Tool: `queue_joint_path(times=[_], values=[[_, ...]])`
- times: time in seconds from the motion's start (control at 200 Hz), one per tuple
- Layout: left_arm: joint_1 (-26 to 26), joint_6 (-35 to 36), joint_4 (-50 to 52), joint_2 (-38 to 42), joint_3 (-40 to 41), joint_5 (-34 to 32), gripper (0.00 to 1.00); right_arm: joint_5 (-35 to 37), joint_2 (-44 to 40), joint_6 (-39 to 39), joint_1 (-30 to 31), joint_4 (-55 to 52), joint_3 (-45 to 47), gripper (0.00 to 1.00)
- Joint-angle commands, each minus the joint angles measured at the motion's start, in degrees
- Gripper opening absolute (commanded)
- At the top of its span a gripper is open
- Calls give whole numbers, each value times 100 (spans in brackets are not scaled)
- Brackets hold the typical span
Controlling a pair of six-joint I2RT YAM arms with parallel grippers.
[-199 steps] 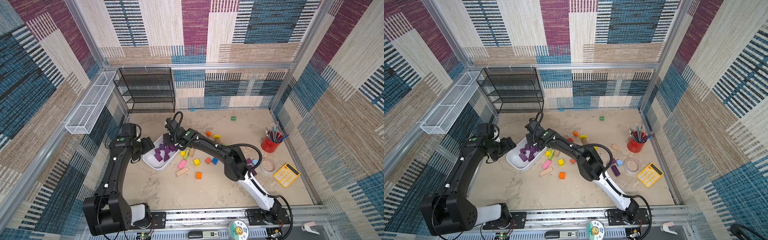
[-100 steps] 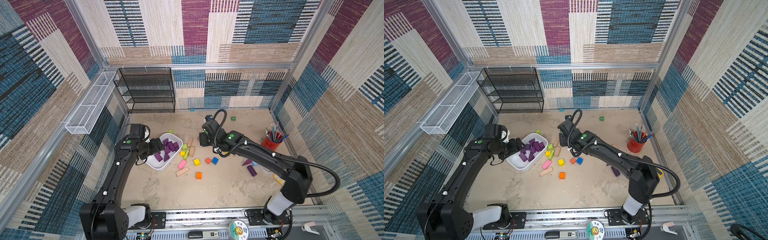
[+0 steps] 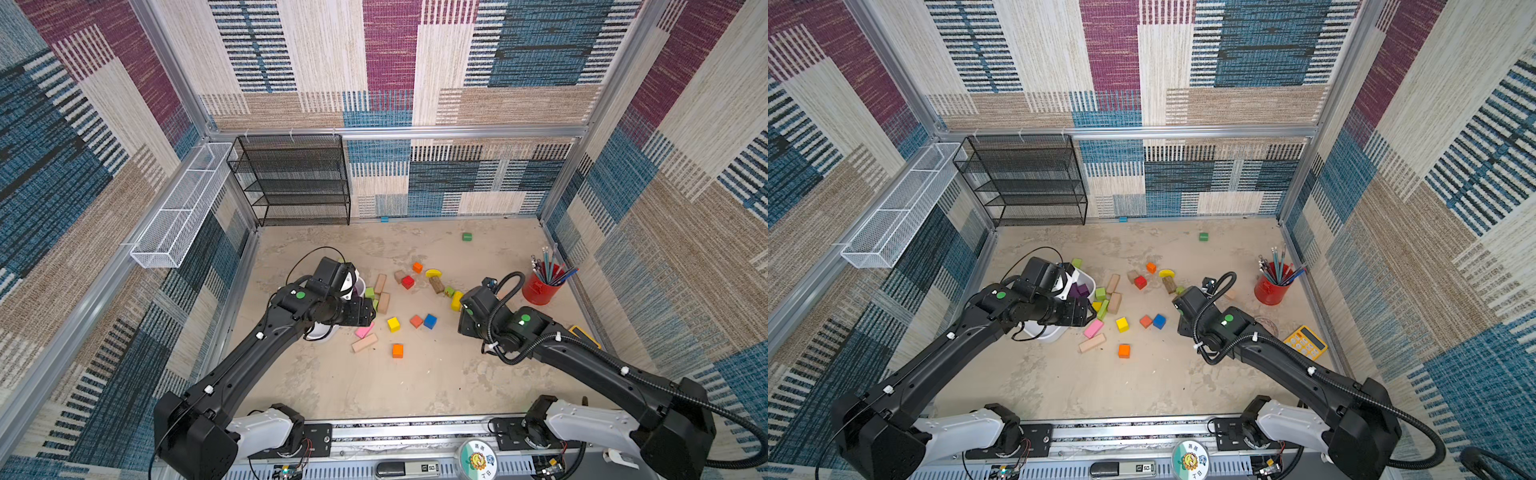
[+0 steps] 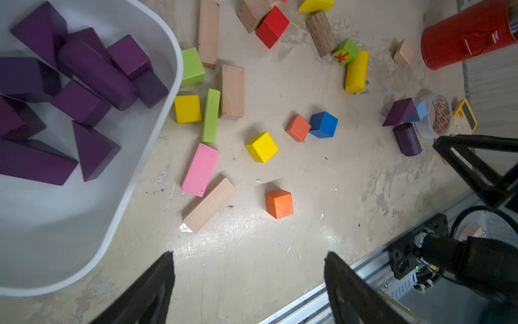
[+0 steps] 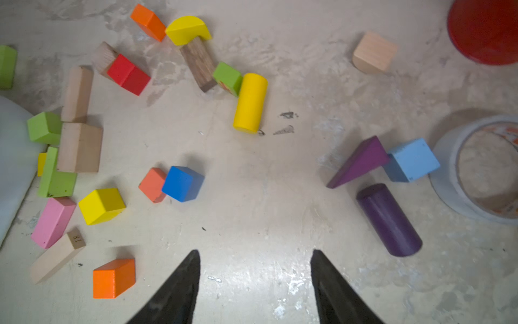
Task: Pick purple bricks into the storage bin
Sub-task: Pick up the building block from the center of the board.
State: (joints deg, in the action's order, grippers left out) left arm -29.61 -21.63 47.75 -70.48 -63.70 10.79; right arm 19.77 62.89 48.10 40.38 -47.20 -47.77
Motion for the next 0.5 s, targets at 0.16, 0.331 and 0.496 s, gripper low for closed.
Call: queue_joint_path(times=[0.16,0.331,0.496], values=[[-207,229,-53,51,20,-24,85,-11,-487,433,-683,-214,533,65],[-236,230,-54,84,33,-28,85,-71,-510,434,-1136,-103,703,65],[-248,229,-51,89,31,27,85,-295,-400,763,-1544,-1,838,67]])
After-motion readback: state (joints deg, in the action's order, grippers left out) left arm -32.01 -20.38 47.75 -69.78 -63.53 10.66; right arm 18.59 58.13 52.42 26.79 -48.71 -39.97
